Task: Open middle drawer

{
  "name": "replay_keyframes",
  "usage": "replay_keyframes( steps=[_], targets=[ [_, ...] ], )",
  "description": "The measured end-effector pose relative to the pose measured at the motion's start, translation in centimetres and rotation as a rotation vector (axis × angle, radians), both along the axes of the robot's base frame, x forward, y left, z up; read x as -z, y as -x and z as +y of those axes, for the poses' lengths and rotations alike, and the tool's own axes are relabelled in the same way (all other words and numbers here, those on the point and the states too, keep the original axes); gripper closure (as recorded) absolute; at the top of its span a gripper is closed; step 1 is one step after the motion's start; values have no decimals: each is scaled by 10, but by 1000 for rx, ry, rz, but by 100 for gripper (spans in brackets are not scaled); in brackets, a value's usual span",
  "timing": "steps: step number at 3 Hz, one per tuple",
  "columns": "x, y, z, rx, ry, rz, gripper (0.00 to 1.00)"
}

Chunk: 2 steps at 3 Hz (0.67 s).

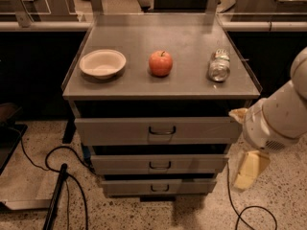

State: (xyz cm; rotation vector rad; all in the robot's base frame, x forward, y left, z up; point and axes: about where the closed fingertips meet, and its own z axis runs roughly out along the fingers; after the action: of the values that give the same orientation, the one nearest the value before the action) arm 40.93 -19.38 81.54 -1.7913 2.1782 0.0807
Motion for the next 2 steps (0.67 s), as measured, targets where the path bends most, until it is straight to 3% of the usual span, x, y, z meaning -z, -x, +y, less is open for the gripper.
replay_keyframes(
  steps=[1, 2],
  targets=[
    [57, 4, -2, 2, -35, 31, 0],
    [125, -8, -14, 26, -44, 68, 0]
  ],
)
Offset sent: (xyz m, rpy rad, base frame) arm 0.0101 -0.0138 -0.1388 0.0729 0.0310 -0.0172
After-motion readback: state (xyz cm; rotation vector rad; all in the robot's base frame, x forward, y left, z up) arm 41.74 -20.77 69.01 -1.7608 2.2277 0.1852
